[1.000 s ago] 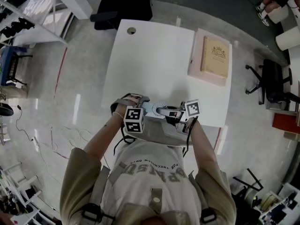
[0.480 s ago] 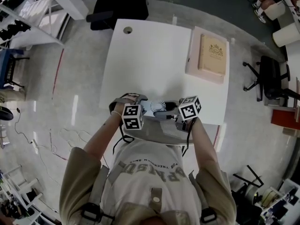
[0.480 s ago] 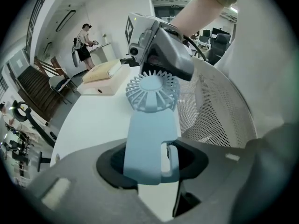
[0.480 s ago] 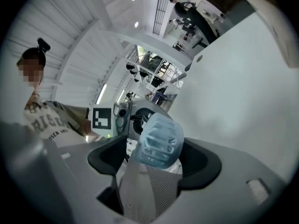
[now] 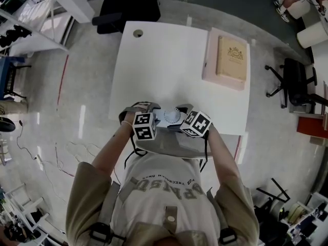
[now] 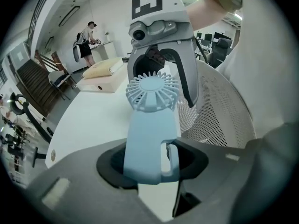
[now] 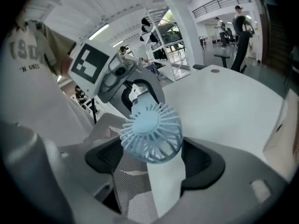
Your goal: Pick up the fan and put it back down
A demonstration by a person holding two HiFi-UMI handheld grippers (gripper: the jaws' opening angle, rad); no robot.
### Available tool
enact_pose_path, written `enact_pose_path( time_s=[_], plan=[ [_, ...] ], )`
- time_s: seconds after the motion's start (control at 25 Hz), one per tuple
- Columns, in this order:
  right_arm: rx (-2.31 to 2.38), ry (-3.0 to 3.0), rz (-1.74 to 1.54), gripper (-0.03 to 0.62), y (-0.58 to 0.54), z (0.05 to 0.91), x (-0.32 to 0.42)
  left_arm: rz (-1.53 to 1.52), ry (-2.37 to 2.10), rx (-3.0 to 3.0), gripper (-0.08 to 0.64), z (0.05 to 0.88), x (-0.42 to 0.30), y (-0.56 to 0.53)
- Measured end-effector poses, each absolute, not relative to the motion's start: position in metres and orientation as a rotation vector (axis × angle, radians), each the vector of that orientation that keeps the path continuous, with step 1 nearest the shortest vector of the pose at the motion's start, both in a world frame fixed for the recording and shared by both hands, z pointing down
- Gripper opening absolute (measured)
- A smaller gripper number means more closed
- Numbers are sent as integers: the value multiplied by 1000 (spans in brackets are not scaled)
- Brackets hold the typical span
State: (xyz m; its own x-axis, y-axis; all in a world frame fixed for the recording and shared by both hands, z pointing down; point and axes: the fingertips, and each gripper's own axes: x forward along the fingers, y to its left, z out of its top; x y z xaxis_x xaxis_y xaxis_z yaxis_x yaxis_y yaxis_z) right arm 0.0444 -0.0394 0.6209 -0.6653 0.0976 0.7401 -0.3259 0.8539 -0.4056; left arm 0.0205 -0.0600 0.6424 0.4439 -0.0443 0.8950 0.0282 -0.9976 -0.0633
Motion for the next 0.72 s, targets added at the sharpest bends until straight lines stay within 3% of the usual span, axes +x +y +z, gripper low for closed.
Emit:
enact_pose_path(
  time_s=[0.32, 0.72],
  plan=[
    [141, -2158, 474, 365, -42, 619, 38, -1639, -6, -2595, 189, 648, 20, -60],
    [151, -2100, 315, 319, -54, 640, 43, -1553, 41, -2727, 186, 658, 34, -65]
  ],
)
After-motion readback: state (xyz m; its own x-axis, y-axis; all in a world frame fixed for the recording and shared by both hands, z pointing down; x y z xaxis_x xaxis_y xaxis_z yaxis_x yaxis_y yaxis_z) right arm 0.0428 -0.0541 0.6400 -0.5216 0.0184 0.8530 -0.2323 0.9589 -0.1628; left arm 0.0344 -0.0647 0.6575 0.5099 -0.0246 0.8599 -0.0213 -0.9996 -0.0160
